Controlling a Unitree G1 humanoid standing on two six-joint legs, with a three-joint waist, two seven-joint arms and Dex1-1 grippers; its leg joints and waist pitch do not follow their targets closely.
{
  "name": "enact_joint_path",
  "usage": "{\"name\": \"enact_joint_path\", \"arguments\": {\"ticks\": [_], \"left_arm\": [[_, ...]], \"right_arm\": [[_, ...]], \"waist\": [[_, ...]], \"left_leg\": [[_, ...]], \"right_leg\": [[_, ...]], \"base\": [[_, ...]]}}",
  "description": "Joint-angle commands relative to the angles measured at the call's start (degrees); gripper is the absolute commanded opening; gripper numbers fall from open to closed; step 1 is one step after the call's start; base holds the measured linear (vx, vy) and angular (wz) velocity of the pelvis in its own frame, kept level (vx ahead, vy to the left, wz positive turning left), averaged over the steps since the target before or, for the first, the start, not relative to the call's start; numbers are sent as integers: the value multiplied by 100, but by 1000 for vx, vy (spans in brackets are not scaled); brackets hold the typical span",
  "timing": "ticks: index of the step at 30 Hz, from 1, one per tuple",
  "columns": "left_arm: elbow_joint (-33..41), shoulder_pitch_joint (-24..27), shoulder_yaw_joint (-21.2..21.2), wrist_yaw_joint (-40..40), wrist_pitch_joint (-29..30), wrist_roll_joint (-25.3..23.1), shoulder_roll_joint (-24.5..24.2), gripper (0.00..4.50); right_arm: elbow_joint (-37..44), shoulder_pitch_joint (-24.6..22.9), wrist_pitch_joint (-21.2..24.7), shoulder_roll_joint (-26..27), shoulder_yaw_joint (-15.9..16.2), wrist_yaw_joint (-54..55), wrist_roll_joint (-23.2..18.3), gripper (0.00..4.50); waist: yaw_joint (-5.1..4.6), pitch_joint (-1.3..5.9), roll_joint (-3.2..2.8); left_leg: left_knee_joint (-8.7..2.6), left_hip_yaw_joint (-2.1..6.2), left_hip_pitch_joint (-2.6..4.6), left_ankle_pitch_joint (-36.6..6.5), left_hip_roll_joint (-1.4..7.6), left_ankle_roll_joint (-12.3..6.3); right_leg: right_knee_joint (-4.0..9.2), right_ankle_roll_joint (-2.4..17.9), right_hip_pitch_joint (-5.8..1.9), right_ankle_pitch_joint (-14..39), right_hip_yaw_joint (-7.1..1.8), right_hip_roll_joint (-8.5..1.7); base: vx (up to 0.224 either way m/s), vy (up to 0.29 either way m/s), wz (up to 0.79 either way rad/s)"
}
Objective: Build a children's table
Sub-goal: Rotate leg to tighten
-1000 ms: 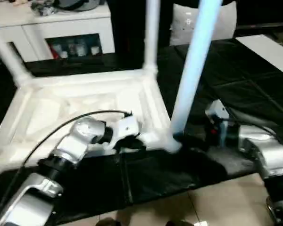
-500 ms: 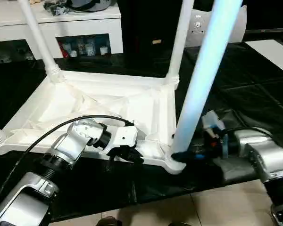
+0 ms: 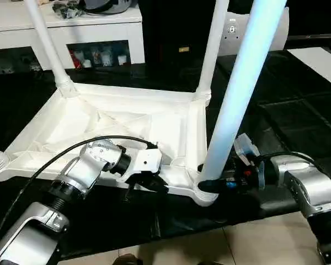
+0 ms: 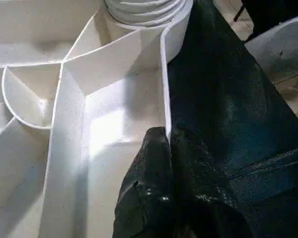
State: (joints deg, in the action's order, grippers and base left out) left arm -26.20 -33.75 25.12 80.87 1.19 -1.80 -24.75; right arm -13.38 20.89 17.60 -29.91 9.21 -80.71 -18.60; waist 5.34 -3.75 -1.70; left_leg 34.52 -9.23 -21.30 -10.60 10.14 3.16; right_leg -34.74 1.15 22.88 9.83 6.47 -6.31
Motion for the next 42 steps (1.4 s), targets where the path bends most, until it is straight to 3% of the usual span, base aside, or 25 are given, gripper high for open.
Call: {"name": "enact_joint_path", "arguments": {"ticks": [1, 3, 6, 7, 10, 12, 13, 16, 17, 18, 21, 27, 35, 42], "left_arm": [[205, 185, 93, -137, 414, 52, 160, 0], [280, 218, 31, -296, 591, 69, 209, 0], [440, 279, -152, -774, 1008, 118, 409, 0], [513, 289, -279, -1121, 1270, 148, 600, 0], [522, 258, -380, -1565, 1522, 94, 854, 0], [460, 184, -490, -2234, 1822, -60, 1213, 0], [391, 123, -576, -2610, 2016, -133, 1399, 0], [230, -6, -697, -3263, 2180, -274, 1672, 0], [181, -47, -734, -3471, 2223, -320, 1754, 0], [137, -85, -774, -3631, 2251, -343, 1826, 0], [107, -128, -775, -3785, 2259, -401, 1884, 0], [101, -94, -644, -3703, 2075, -612, 1687, 0], [-110, 61, -278, -2709, 1097, -630, 1034, 0], [-250, 69, 46, -1685, 354, -573, 525, 0]], "right_arm": [[204, -94, 198, 162, -123, 325, -184, 211], [223, -90, 260, 237, -145, 573, -104, 210], [91, 23, 481, 562, -234, 1541, 206, 208], [-31, 111, 555, 831, -343, 2184, 342, 206], [-177, 221, 657, 1127, -443, 2847, 466, 203], [-454, 413, 743, 1553, -611, 3824, 649, 202], [-636, 528, 833, 1769, -752, 4312, 666, 202], [-981, 709, 646, 2055, -902, 4872, 723, 202], [-1075, 754, 571, 2130, -914, 5000, 774, 202], [-1176, 806, 488, 2191, -936, 5153, 827, 202], [-1305, 890, 408, 2349, -1101, 5369, 753, 273], [-1109, 755, 135, 2189, -1117, 4937, 709, 315], [-424, 233, -141, 909, -852, 2843, 452, 394], [-328, 157, -143, 136, -642, 1572, 323, 394]], "waist": [[-34, 420, 68], [-44, 420, 72], [-112, 370, 83], [-155, 358, 106], [-282, 357, 101], [-407, 365, 97], [-515, 375, 82], [-583, 402, 69], [-618, 416, 56], [-615, 417, 71], [-590, 431, 85], [-522, 453, 85], [-372, 465, 72], [-298, 440, 71]], "left_leg": [[-429, 37, 27, -1256, 295, -309], [-435, 42, 33, -1327, 290, -286], [-449, 43, 59, -1582, 266, -134], [-432, 56, 76, -1695, 226, -43], [-429, 87, 61, -1860, 208, 4], [-441, 109, 27, -1903, 225, 19], [-434, 122, 30, -2000, 202, 50], [-429, 112, 26, -1963, 202, -64], [-434, 98, 33, -1928, 211, -126], [-441, 82, 21, -1848, 209, -197], [-420, 51, 6, -1639, 198, -323], [-412, 25, -3, -1346, 226, -459], [-402, 16, 6, -1185, 246, -585], [-426, 19, 31, -1417, 272, -495]], "right_leg": [[469, 1110, -330, 1852, -317, -292], [489, 1044, -330, 2031, -317, -293], [548, 811, -282, 2775, -304, -282], [617, 595, -271, 3271, -283, -299], [675, 400, -260, 3557, -242, -291], [644, 443, -262, 3385, -231, -279], [683, 439, -259, 3384, -184, -272], [690, 531, -275, 3035, -201, -274], [675, 646, -265, 2729, -219, -259], [659, 737, -274, 2488, -232, -246], [631, 869, -293, 2238, -255, -262], [569, 1042, -317, 1802, -281, -259], [545, 1093, -345, 1528, -283, -250], [564, 1064, -323, 1836, -293, -261]], "base": [[0, 0, 0], [0, 0, 0], [0, 0, 0], [0, 0, 0], [0, 0, 0], [0, 0, 0], [0, 0, 0], [0, 0, 0], [0, 0, 0], [0, 0, 0], [0, 0, 0], [0, 0, 0], [0, 0, 0], [0, 0, 0]]}}
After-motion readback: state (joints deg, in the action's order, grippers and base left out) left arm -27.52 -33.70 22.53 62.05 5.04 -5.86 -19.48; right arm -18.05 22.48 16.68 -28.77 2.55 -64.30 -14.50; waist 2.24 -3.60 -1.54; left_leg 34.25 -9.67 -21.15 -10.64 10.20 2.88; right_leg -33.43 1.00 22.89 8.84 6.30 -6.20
